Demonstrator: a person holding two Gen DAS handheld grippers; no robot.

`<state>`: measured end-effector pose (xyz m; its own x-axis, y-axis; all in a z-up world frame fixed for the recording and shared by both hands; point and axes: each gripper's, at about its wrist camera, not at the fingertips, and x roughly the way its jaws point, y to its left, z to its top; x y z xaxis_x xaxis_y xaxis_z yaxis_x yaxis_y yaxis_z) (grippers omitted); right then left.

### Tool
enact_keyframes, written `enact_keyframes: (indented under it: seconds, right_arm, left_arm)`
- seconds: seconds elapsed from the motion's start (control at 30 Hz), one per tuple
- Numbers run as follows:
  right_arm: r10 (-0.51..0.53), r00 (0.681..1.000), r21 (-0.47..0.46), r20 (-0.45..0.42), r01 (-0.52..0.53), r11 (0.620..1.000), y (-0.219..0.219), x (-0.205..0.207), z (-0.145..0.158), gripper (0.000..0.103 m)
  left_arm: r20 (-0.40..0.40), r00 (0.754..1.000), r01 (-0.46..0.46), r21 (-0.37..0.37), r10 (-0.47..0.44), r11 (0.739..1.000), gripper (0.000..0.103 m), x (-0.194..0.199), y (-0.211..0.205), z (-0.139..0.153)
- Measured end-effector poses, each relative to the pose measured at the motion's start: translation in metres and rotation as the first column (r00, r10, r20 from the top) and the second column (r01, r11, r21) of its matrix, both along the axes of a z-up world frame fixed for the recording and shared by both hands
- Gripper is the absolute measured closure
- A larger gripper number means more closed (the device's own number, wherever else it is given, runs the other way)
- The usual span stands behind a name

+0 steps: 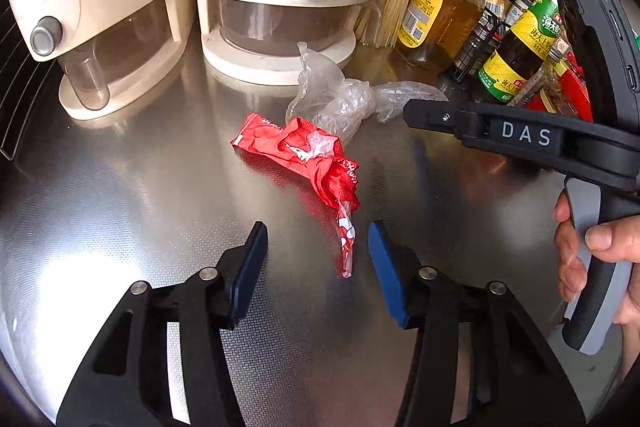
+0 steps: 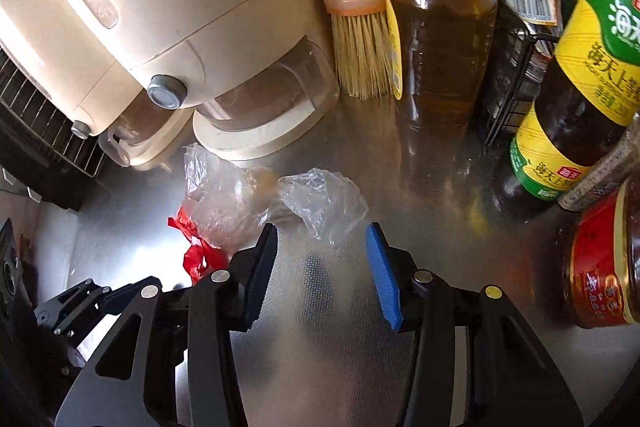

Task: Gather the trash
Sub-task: 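Grasp the red wrapper with the left tool while the right tool grasps clear plastic film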

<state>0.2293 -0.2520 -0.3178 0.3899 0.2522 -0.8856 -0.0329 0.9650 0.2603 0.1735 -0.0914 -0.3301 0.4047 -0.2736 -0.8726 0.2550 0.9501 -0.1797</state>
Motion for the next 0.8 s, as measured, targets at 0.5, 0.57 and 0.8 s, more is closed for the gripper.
enact_keyframes:
  seconds: [0.5, 0.57, 0.8]
  right_arm:
    - [0.053, 0.999, -0.005, 0.005, -0.053, 0.999, 0.013, 0.001, -0.012, 0.100]
    - [0.051, 0.999, 0.003, 0.008, -0.051, 0.999, 0.013, -0.005, -0.007, 0.100]
    - [0.052, 0.998, 0.007, 0.041, -0.052, 0.999, 0.011, -0.039, 0.017, 0.100]
  left_arm:
    - [0.021, 0.999, 0.028, -0.003, -0.028, 1.000, 0.103, -0.008, 0.005, 0.013]
    - [0.033, 0.999, 0.030, 0.003, -0.030, 1.000, 0.103, -0.013, 0.010, 0.021]
    - [0.062, 0.998, 0.032, -0.002, -0.032, 0.999, 0.103, -0.044, 0.025, 0.045]
